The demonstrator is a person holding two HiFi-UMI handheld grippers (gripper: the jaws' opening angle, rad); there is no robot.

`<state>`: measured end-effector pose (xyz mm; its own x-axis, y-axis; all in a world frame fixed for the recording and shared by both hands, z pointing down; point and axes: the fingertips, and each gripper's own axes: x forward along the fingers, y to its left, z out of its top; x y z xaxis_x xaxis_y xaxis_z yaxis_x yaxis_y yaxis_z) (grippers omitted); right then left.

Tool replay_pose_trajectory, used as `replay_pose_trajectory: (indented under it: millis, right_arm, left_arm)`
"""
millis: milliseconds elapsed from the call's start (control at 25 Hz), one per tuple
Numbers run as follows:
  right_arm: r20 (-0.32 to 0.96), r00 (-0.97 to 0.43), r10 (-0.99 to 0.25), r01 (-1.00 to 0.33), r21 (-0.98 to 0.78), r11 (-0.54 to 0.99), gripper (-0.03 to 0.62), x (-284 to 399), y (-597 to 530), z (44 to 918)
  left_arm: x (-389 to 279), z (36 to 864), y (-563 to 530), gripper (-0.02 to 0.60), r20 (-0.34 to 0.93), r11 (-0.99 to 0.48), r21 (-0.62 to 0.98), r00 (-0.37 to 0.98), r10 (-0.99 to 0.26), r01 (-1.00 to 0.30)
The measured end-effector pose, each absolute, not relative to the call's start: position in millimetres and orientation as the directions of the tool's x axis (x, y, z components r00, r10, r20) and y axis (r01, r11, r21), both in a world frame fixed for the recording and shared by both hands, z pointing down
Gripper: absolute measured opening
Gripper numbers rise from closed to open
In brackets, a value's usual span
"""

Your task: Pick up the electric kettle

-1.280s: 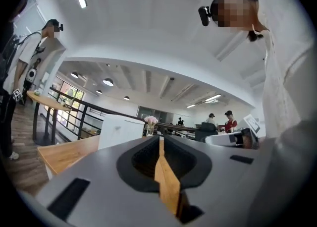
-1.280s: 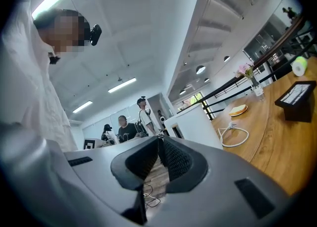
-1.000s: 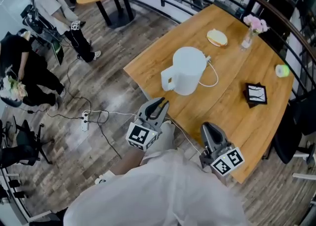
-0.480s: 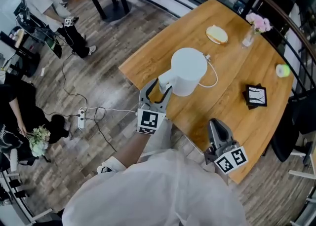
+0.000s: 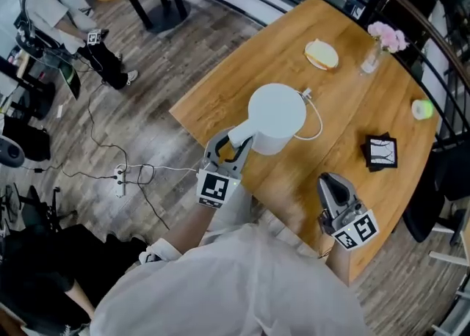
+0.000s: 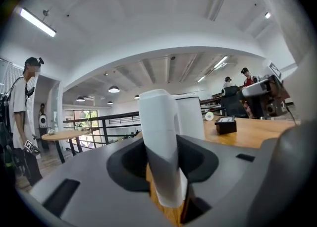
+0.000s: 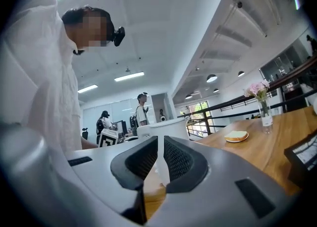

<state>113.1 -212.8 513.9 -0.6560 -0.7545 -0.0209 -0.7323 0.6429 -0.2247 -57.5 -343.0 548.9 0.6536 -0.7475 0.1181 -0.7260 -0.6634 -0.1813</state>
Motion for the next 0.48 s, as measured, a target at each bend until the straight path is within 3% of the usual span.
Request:
replay_pose_trajectory:
  millis: [480]
  right_arm:
    - [0.013, -0.730, -0.683, -0.672, -0.195, 0.715, 0.028, 93, -271, 541]
  left_arm:
    - [-64, 548, -355, 0.129, 0.167, -0.774, -0.114, 0.756, -0.633, -0.623]
